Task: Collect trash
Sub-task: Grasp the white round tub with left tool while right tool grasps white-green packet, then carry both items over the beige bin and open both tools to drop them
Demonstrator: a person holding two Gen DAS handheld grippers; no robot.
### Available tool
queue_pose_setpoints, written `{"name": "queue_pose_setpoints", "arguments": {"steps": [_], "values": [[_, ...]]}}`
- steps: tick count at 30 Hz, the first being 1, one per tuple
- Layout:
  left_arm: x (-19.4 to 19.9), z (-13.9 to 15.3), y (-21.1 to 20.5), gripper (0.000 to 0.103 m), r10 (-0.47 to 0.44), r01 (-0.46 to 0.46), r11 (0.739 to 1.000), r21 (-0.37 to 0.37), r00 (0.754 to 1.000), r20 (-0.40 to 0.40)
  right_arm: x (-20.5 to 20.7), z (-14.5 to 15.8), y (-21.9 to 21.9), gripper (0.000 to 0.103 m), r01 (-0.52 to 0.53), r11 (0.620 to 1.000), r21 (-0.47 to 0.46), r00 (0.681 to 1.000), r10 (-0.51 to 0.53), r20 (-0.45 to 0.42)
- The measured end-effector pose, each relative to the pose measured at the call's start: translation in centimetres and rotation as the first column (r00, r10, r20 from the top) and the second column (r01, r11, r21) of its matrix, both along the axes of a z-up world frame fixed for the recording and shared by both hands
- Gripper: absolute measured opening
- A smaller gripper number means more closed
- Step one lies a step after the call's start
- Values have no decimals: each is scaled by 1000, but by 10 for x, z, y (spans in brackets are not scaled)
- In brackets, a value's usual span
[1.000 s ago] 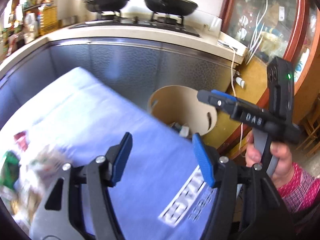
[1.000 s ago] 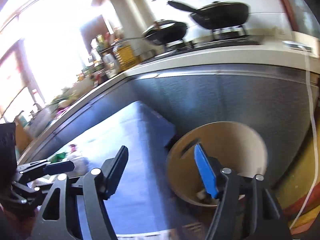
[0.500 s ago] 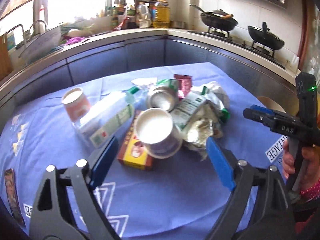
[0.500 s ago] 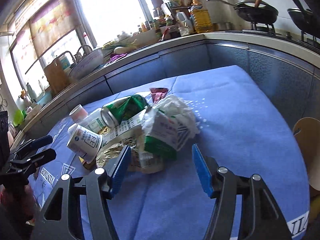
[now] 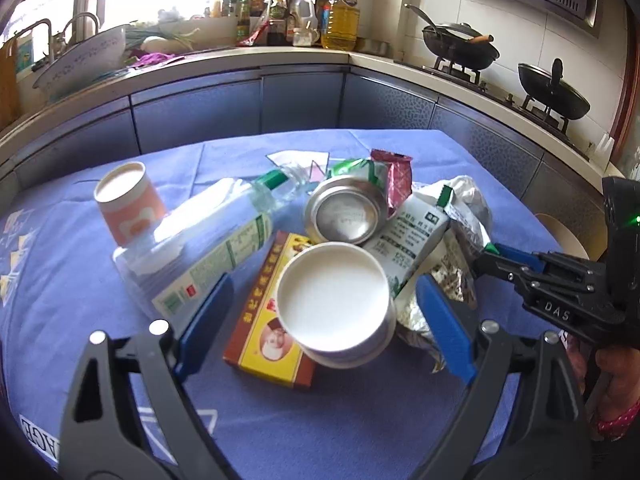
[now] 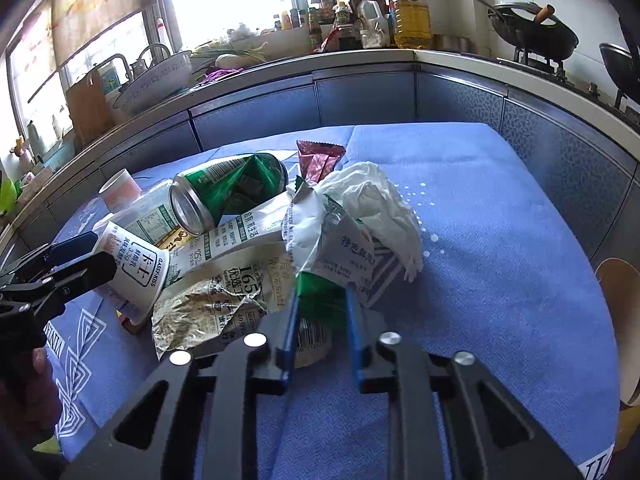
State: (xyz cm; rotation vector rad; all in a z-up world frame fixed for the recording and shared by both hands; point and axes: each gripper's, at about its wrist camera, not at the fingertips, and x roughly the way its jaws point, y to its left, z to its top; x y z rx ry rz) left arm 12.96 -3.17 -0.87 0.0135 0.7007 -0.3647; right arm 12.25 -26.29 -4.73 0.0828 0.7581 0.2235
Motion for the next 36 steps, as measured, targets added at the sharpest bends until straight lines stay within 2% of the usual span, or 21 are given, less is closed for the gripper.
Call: {"name": "queue_pose_setpoints", "arguments": {"steps": [1, 2, 7, 13, 17, 20, 23, 29, 36], "values": [[2, 0, -1, 74, -2, 2, 1000, 2, 1000, -2, -1, -1, -1, 10, 0, 1000, 9, 1000, 0, 1], [5, -2, -2, 56, -7, 8, 1000, 4, 1000, -17, -2, 0, -2, 6, 0, 1000, 16, 1000, 0, 6], [0, 2, 4, 54, -2, 2, 1000, -15, 1000, -17, -23, 11, -13, 3, 13, 998, 64, 998, -17, 53], [-23, 34, 10, 54, 1, 1, 999, -32, 997, 73, -55, 34, -31, 3, 24, 989, 145, 990, -43, 131], [-21, 52, -11, 54, -65, 71, 995, -75, 994, 89, -56, 28, -49, 3, 67, 984, 167, 990, -86, 110], [-12, 58, -48, 54, -155, 162, 984, -80, 985, 81, -59, 22, -68, 3, 107, 977, 187, 987, -127, 98], [1, 61, -98, 54, -260, 265, 960, -85, 963, 74, -68, 23, -101, 3, 178, 961, 211, 973, -203, 106], [24, 57, -223, 54, -450, 449, 890, -84, 893, 9, -95, 20, -188, 3, 357, 902, 243, 916, -390, 100], [18, 38, -347, 54, -584, 583, 811, -38, 811, -19, -126, -2, -263, 3, 511, 822, 250, 839, -541, 62]]}}
